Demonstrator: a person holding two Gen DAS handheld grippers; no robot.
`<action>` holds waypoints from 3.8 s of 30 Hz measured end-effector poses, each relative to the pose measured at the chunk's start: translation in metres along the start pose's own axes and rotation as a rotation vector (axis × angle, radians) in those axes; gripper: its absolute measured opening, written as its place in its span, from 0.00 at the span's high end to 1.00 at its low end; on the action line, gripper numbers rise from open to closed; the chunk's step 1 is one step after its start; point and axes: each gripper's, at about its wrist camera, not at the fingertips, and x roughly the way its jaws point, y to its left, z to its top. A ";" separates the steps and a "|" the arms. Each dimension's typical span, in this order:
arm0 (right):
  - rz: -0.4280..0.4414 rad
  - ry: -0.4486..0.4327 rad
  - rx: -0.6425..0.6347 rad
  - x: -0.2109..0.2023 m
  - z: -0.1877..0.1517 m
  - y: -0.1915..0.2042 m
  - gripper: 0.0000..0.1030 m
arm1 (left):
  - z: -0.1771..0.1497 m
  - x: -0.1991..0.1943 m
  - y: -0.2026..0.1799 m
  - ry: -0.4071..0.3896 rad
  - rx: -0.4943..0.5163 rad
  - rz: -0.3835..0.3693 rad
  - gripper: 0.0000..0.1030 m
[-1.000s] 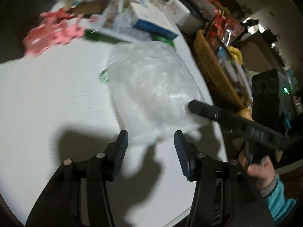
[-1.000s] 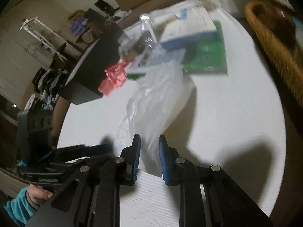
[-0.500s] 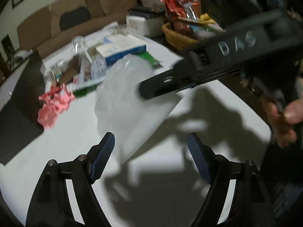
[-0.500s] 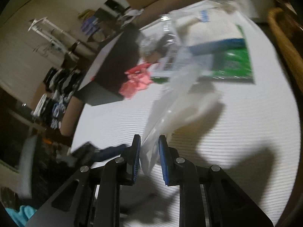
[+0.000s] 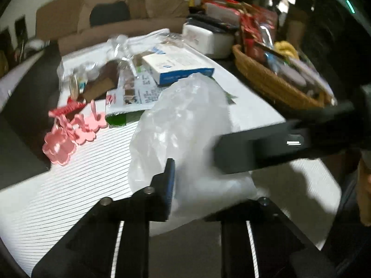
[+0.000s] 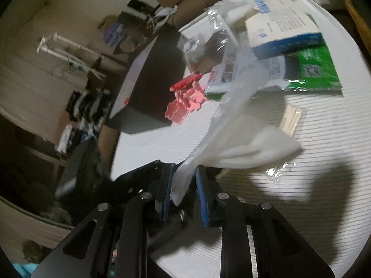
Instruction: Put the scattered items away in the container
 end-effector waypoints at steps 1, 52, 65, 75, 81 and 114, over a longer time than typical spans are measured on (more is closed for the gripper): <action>-0.003 -0.023 0.012 -0.007 0.001 -0.003 0.67 | 0.000 0.000 0.002 0.001 -0.025 -0.011 0.87; 0.169 0.082 0.302 0.088 -0.039 -0.019 0.33 | -0.125 -0.011 0.140 -0.040 -1.261 -0.696 0.80; 0.161 0.082 0.333 0.116 -0.014 -0.018 0.39 | -0.116 -0.007 0.135 -0.003 -1.216 -0.686 0.80; 0.148 0.094 0.287 0.122 -0.010 -0.013 0.83 | -0.104 -0.043 0.164 0.085 -1.028 -0.463 0.39; 0.237 0.098 0.334 0.116 -0.011 -0.008 0.83 | -0.105 -0.030 0.190 0.067 -1.112 -0.488 0.32; 0.062 0.018 0.020 0.057 0.010 0.075 0.83 | 0.002 -0.086 0.134 0.034 -0.725 -0.484 0.85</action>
